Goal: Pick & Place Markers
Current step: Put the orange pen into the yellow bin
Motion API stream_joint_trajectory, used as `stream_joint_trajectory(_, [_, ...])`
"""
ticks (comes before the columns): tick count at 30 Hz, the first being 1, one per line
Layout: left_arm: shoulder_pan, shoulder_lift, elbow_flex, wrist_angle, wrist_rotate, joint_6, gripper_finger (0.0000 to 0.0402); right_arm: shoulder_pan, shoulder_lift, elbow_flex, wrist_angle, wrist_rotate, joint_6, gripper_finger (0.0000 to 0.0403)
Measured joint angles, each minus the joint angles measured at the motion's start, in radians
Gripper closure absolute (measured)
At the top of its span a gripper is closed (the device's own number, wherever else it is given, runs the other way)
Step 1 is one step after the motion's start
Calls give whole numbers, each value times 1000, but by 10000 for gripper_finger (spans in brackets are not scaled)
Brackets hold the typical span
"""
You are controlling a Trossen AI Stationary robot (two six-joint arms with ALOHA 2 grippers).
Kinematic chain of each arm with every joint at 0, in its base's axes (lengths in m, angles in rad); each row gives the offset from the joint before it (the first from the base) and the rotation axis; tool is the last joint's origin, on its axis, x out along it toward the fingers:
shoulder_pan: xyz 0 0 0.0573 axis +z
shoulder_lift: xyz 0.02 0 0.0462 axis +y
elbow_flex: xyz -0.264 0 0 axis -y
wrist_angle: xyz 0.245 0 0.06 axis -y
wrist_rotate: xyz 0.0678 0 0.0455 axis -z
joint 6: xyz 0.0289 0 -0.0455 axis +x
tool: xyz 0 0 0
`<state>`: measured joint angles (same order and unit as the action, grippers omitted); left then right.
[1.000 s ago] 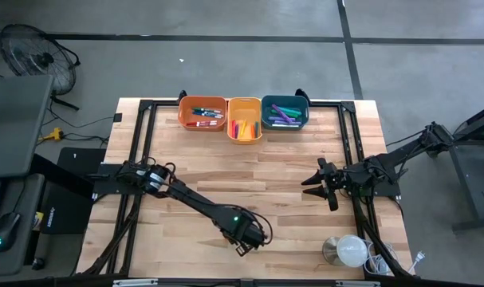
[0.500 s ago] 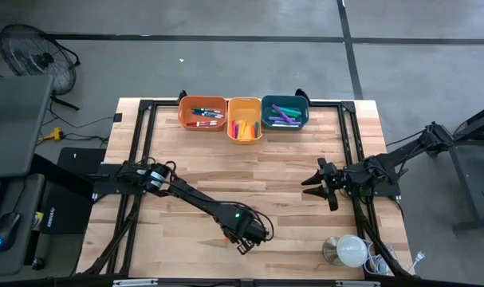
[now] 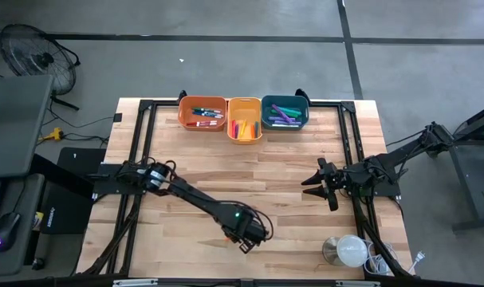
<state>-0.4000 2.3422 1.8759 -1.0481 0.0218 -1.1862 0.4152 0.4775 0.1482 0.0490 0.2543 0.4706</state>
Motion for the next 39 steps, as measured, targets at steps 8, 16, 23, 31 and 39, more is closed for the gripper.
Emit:
stream_joint_trajectory(8, [39, -45, -2, 21, -54, -27, 378, 0, 0, 0, 0, -1, 0, 269])
stream_joint_trajectory(16, [116, -81, -3, 66, -80, -51, 378, 0, 0, 0, 0, -2, 0, 269])
stream_joint_trajectory(23, [207, -108, 32, 70, -70, -14, 378, 0, 0, 0, -1, -3, 0, 269])
stream_joint_trajectory(31, [311, -114, 265, -76, -113, 117, 378, 0, 0, 0, -2, -3, 0, 269])
stream_joint_trajectory(39, [449, -113, 454, -235, -164, 204, 378, 0, 0, 0, 0, -3, 0, 269])
